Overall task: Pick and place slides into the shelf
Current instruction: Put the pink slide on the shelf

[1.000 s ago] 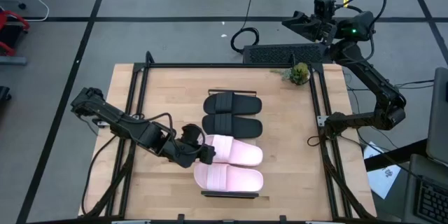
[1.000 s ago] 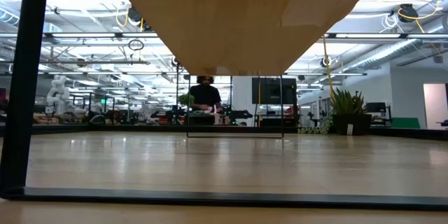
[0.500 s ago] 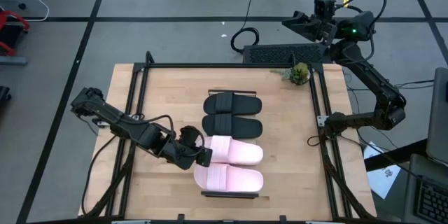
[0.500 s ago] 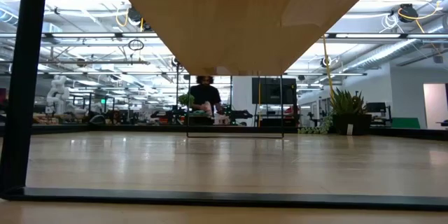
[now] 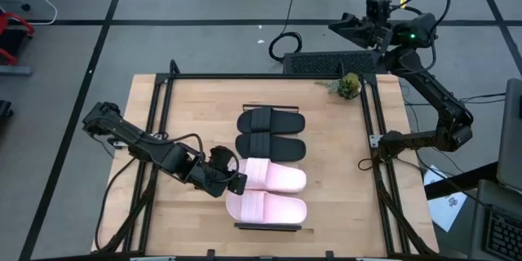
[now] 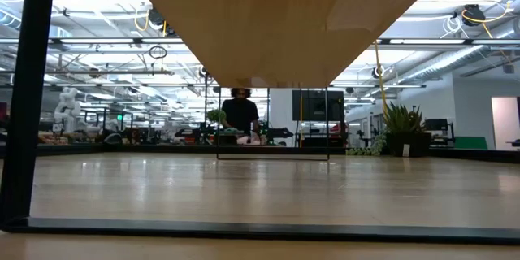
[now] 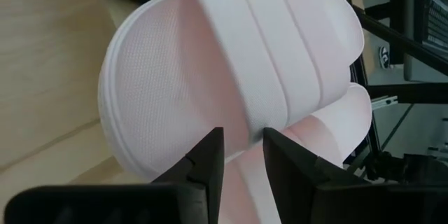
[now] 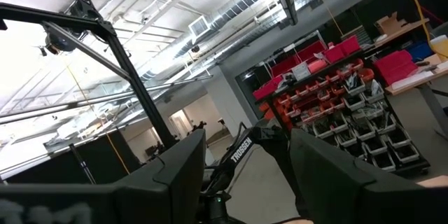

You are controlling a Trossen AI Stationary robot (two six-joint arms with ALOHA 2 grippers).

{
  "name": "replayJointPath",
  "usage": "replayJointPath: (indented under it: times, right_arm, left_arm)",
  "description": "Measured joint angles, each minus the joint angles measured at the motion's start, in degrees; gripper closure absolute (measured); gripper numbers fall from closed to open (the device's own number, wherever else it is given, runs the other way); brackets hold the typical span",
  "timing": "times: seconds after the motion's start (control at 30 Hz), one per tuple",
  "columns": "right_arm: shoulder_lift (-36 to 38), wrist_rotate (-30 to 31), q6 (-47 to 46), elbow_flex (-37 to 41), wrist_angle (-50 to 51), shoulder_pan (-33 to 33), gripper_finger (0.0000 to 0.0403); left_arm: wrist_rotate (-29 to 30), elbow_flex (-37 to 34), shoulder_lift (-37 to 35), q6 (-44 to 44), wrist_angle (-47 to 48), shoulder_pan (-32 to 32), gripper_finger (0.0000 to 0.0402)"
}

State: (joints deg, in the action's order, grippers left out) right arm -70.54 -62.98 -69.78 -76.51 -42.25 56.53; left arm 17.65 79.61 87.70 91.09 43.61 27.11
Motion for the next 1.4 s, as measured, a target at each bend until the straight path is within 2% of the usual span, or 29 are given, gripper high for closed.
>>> replayJointPath:
  times: [0.27,0.7,0.87,1.4]
  right_arm:
    - [0.0,0.1,0.0,0.0,0.0,0.0,0.0206]
    - [0.0,0.1,0.0,0.0,0.0,0.0,0.0206]
    - [0.0,0.1,0.0,0.0,0.0,0.0,0.0206]
    - [0.0,0.2,0.1,0.0,0.0,0.0,0.0206]
  left_arm:
    - [-2.0,0.0,0.0,-0.9,0.7,-0.2,0.0302]
    - [-2.0,0.0,0.1,0.4,1.4,-0.2,0.0302]
    - [-6.0,0.0,0.1,1.0,2.8,-0.2,0.0302]
    - [-7.0,0.4,0.1,1.5,4.2,-0.9,0.0302]
